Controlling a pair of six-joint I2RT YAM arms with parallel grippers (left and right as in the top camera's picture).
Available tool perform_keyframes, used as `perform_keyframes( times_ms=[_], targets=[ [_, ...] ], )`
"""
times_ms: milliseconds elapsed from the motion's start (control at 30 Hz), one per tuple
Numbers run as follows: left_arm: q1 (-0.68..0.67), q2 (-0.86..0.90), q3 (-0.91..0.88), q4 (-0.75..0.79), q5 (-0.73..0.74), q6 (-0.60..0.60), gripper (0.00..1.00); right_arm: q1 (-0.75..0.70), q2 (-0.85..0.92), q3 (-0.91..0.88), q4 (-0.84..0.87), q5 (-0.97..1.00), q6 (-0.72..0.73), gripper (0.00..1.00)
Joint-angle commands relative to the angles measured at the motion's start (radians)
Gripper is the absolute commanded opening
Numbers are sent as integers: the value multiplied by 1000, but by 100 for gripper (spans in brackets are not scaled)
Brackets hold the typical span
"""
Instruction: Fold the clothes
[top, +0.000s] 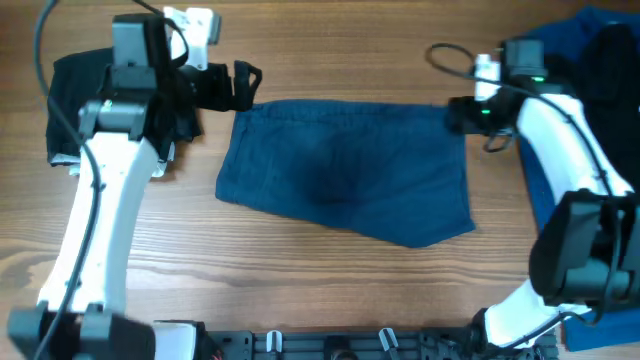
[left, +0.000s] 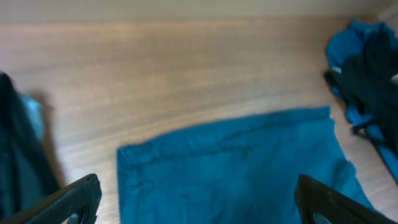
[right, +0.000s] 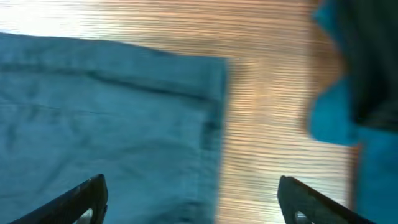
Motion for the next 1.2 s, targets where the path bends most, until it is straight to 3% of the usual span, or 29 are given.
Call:
perform_keyframes(
  times_ms=[0, 167, 267, 500, 667, 767, 867, 933, 1067, 1167],
  targets=[
    [-5, 74, 16, -5, 49, -3, 100, -51, -24, 21, 30, -155, -163, 85],
    [-4, 111, 16, -13, 45, -3, 100, -48, 16, 19, 58, -239, -364, 82],
    [-5, 111, 16, -13, 45, -3, 100, -43, 63, 19, 105, -245, -368, 61],
    [-4, 111, 16, -42, 41, -3, 100, -42, 193, 19, 137, -309, -531, 57],
    [-4, 111, 16, -51, 41, -3, 100, -37, 233, 18, 202, -367, -576, 59],
    [-3, 111, 16, -76, 24, -3, 100, -35, 261, 18, 247, -367, -573, 69],
    [-3, 111, 16, -85, 15, -3, 100, -35, 271, 18, 248, -367, -573, 68],
    [-3, 111, 16, -84, 15, -3, 100, -35, 274, 18, 243, -367, -572, 62],
    [-4, 111, 16, -83, 15, -3, 100, -34, 274, 18, 224, -368, -559, 27],
    [-5, 121, 16, -82, 15, -27, 100, -33, 274, 18, 225, -368, -491, 17]
  ],
)
